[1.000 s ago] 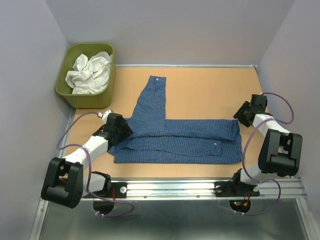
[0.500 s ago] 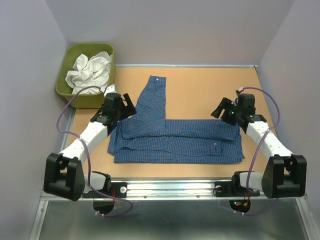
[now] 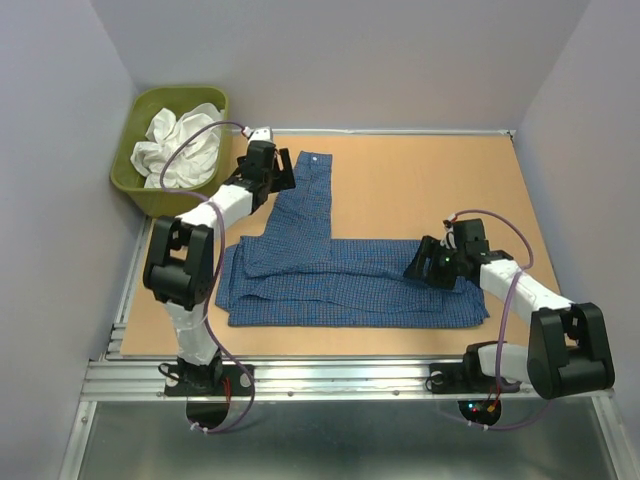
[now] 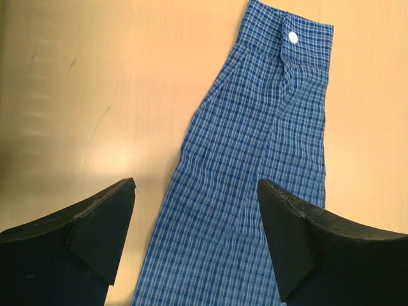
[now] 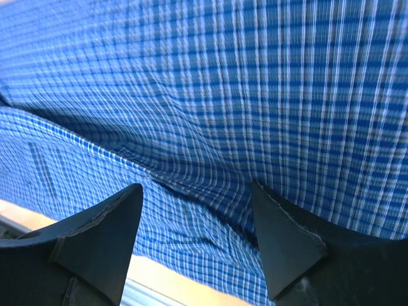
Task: Fold and stack the long sleeve shirts
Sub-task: Fold the shirt
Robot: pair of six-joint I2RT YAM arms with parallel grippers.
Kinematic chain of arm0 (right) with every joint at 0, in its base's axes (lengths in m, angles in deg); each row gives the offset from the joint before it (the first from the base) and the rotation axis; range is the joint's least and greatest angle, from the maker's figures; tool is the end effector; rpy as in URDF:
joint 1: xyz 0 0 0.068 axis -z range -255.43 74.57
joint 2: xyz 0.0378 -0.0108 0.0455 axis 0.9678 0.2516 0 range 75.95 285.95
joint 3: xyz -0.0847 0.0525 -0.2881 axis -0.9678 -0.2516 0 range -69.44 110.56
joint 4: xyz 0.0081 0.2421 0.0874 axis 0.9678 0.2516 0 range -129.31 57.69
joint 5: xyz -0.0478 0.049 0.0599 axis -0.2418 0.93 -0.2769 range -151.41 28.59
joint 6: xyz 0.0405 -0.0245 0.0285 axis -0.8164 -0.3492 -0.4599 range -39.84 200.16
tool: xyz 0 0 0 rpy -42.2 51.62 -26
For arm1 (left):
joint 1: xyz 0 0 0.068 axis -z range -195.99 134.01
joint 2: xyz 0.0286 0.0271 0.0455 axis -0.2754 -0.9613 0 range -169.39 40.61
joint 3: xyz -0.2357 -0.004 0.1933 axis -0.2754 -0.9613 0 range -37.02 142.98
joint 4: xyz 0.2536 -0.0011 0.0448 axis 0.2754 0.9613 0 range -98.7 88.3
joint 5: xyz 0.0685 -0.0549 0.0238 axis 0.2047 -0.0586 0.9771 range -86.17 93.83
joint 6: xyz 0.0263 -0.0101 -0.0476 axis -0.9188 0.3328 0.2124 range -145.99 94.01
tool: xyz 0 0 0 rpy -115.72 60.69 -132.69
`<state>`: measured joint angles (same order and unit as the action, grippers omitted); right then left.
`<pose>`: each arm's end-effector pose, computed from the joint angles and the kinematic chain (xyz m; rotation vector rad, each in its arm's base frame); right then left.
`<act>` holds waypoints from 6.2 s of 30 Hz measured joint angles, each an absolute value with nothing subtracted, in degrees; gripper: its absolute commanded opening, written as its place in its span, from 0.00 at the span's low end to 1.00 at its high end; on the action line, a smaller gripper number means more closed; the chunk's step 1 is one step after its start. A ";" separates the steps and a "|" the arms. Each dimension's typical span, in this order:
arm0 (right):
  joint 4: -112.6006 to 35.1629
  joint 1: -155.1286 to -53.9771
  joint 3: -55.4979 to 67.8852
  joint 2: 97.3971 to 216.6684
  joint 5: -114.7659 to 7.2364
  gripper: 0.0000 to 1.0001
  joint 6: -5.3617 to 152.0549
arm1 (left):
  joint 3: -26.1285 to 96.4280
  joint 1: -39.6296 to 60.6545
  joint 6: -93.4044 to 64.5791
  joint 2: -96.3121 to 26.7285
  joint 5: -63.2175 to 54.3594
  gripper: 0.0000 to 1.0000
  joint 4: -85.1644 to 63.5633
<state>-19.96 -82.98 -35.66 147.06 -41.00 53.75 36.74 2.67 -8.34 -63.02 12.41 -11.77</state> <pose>0.2082 0.0408 0.2049 0.2886 2.5952 0.6765 0.4073 -0.1315 0.2840 -0.0763 2.0403 -0.2456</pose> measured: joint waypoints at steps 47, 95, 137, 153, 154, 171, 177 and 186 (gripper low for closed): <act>-17.84 -83.00 -37.21 138.52 -41.26 0.74 55.17 | 61.04 8.15 -6.00 -84.29 22.05 0.00 5.02; -17.53 -83.00 -30.46 149.47 -52.17 0.71 56.87 | 15.43 10.78 6.41 -23.35 11.80 0.58 18.83; -36.83 -86.12 -8.32 169.73 -39.76 0.60 47.50 | 33.63 4.61 4.31 -59.92 7.45 0.66 -3.83; -42.23 -84.68 -27.51 166.39 -39.21 0.60 45.77 | 26.31 3.72 7.09 -64.07 7.45 0.63 -4.90; -42.28 -82.93 -28.01 165.82 -39.34 0.60 45.90 | 26.31 3.50 7.13 -64.07 7.47 0.62 -5.04; -40.24 -58.65 -32.67 157.47 -44.98 0.62 43.17 | 25.92 2.97 7.46 -62.76 6.84 0.73 -4.31; -37.95 -66.02 -31.20 151.30 -43.03 0.70 48.00 | 26.35 2.91 5.51 -53.88 6.92 0.84 -0.31; -35.26 -95.37 -22.24 155.19 -33.88 0.78 61.92 | 22.49 2.89 -2.55 -31.98 13.24 0.95 -1.69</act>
<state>-35.26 -95.37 -22.24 155.19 -33.88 61.92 22.49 2.89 -2.55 -31.98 13.24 -1.69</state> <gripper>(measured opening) 0.747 0.953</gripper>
